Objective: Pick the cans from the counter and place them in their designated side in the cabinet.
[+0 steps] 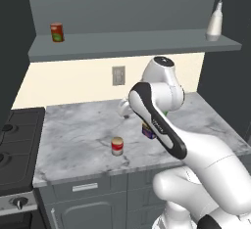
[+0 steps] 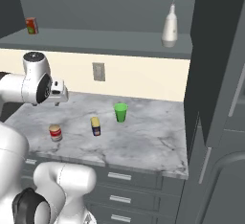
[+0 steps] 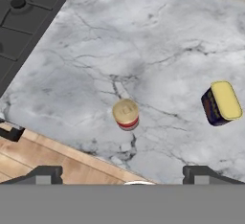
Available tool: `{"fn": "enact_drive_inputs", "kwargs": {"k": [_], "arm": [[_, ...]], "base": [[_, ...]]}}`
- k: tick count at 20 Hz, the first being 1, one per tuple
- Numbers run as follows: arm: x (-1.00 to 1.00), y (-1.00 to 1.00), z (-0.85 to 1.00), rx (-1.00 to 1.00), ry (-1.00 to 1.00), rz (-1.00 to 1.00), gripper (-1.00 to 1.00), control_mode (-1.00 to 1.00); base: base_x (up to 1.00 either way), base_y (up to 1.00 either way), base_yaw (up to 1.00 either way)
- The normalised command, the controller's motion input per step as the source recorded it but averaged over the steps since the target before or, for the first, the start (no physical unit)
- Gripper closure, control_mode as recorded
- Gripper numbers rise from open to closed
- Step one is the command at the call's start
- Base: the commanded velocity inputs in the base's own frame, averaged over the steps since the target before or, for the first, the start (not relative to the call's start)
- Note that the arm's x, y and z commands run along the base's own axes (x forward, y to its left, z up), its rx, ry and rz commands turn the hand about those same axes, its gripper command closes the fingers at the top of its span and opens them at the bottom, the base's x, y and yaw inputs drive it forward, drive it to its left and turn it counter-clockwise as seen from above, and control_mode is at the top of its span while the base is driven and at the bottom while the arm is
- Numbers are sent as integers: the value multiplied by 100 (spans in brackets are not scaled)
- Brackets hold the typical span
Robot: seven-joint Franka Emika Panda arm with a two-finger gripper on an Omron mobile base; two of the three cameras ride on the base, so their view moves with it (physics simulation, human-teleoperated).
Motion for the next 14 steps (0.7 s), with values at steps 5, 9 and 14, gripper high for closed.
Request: {"fn": "enact_drive_inputs", "kwargs": {"k": [5,9,14], "arm": [[3,7,-14,-3,1,0,-100,-100],[4,1,-15,-3,0,0,-100,-100],[7,2,-14,-2,0,0,-100,-100]], "base": [[0,0,0],[0,0,0],[0,0,0]]}}
